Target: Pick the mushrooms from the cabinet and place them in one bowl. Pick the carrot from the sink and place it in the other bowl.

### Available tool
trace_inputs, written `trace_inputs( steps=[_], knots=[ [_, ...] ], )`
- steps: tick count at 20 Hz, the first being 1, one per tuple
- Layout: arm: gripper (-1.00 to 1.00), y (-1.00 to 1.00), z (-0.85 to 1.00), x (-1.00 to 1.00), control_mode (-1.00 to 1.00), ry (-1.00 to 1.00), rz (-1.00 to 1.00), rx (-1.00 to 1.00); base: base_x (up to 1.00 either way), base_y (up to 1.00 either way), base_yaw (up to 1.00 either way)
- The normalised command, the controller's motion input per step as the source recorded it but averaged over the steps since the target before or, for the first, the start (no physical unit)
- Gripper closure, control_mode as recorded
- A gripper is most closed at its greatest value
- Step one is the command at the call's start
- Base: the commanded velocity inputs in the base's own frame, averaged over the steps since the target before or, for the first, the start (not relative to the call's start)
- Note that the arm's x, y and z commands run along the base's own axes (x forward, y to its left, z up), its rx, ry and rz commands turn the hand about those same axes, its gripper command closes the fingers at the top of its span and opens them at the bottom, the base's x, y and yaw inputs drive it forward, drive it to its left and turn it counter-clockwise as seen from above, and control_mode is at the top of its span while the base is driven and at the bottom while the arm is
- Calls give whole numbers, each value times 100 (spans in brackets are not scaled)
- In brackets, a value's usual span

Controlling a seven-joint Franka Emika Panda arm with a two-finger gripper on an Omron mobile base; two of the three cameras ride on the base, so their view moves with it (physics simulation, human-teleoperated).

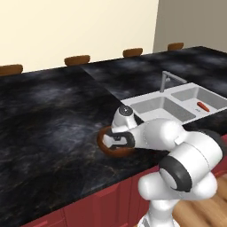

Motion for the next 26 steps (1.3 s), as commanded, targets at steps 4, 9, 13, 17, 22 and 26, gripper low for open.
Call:
trace_inputs(
  steps=[4, 9, 13, 17, 22, 26],
  knots=[
    [-100, 0, -10, 14, -100, 0, 1, 0, 0, 0, 0],
    [-100, 0, 1, 7, -100, 1, 0, 0, 0, 0, 0],
    [-100, 0, 27, 4, -100, 10, 0, 0, 0, 0, 0],
    [-100, 0, 67, -15, -100, 19, 0, 0, 0, 0, 0],
    [-100, 0, 68, -69, -100, 18, 2, -3, 0, 0, 0],
    [-100, -29, 3, -100, -100, 6, 8, -4, 0, 0, 0]
  ],
)
